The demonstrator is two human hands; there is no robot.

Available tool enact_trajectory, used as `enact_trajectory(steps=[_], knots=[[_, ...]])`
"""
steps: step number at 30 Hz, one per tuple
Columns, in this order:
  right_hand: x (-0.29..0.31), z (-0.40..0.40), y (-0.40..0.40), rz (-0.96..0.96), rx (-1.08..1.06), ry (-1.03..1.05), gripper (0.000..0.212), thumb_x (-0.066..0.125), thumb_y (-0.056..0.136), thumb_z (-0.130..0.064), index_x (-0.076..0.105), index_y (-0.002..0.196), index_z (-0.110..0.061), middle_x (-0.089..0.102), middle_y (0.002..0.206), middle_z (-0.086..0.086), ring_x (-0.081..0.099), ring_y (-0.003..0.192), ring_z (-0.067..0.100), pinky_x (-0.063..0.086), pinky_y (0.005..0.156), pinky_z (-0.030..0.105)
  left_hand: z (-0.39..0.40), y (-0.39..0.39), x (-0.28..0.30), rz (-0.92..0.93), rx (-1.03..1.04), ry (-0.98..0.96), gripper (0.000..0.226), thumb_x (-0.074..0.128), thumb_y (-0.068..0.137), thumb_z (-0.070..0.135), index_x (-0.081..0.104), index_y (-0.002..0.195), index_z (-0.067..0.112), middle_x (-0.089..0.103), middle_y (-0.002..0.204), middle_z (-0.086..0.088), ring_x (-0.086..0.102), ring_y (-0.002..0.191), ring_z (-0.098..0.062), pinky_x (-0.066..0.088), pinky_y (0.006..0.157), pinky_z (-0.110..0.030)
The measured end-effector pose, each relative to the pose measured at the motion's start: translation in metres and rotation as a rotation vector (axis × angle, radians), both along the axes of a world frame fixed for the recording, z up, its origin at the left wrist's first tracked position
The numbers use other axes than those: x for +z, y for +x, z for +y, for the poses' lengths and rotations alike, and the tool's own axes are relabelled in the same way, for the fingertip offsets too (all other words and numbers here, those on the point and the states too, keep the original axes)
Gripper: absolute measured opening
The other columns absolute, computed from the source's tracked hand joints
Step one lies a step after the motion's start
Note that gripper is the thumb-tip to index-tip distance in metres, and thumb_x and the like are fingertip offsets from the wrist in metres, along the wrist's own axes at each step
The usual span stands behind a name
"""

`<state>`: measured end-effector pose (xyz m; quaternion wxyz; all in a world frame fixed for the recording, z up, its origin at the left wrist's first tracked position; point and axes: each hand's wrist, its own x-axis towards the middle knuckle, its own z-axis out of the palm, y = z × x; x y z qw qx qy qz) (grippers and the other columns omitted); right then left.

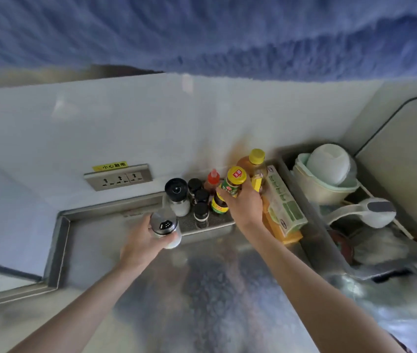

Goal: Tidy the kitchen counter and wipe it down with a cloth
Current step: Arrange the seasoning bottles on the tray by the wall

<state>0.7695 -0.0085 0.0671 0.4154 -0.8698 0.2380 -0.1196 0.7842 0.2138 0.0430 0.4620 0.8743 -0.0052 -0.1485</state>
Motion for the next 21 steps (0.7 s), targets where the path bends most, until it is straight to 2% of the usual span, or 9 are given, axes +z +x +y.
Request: enact_trajectory(steps=[3,6,11,13,17,19,21], knots=[[-0.020,0.003,0.008,0.059,0.037,-0.003,0.044,0.066,0.083,-0.036,0.049,0.116,-0.012,0.067,0.098,0.005,0.062,0.094,0.028,0.037,0.066,0.027,0.003,0.008,-0.002,0.014,0.054,-0.054,0.048,0.075,0.048,0.043,0.057,0.089,0.028,0.069,0.091,0.008,0.065,0.087,-0.011,0.051,0.082,-0.036],[-0.037,0.002,0.011,0.090,0.048,0.016,0.041,0.067,0.082,-0.034,0.049,0.112,-0.011,0.067,0.102,0.007,0.061,0.097,0.030,0.037,0.069,0.027,0.000,0.017,-0.001,0.010,0.086,-0.083,0.040,0.083,0.058,0.022,0.055,0.086,0.026,0.067,0.091,0.003,0.063,0.087,-0.016,0.049,0.077,-0.029],[-0.051,0.000,0.022,0.104,0.068,0.018,0.040,0.068,0.082,-0.034,0.050,0.111,-0.012,0.067,0.102,0.006,0.061,0.096,0.029,0.036,0.069,0.027,-0.011,0.041,-0.016,-0.026,0.148,-0.052,0.040,0.081,0.060,0.017,0.056,0.091,0.018,0.066,0.090,0.000,0.063,0.085,-0.018,0.046,0.074,-0.029],[-0.054,-0.001,0.025,0.102,0.075,0.006,0.042,0.068,0.082,-0.034,0.050,0.113,-0.012,0.067,0.102,0.006,0.061,0.097,0.030,0.035,0.070,0.026,-0.017,0.047,-0.024,-0.012,0.136,-0.034,0.042,0.082,0.057,0.020,0.058,0.092,0.018,0.067,0.090,0.000,0.064,0.086,-0.018,0.050,0.076,-0.032],[-0.060,-0.001,0.030,0.091,0.098,-0.023,0.051,0.069,0.081,-0.034,0.048,0.122,-0.014,0.067,0.103,0.006,0.061,0.097,0.030,0.037,0.070,0.026,-0.023,0.059,-0.062,0.006,0.087,0.014,0.055,0.077,0.042,0.047,0.062,0.088,0.021,0.069,0.089,-0.002,0.065,0.085,-0.018,0.054,0.077,-0.045],[-0.062,0.001,0.030,0.084,0.113,-0.035,0.053,0.070,0.080,-0.034,0.047,0.123,-0.015,0.067,0.101,0.006,0.061,0.095,0.030,0.039,0.069,0.027,-0.028,0.062,-0.077,0.016,0.082,0.053,0.053,0.077,0.041,0.050,0.062,0.084,0.024,0.068,0.089,-0.003,0.065,0.084,-0.019,0.055,0.074,-0.045],[-0.064,0.003,0.029,0.079,0.126,-0.042,0.051,0.070,0.079,-0.034,0.048,0.121,-0.015,0.066,0.102,0.005,0.061,0.095,0.029,0.041,0.070,0.029,-0.035,0.058,-0.071,0.015,0.070,0.071,0.052,0.074,0.040,0.048,0.062,0.084,0.021,0.066,0.087,-0.004,0.063,0.084,-0.019,0.053,0.071,-0.038]])
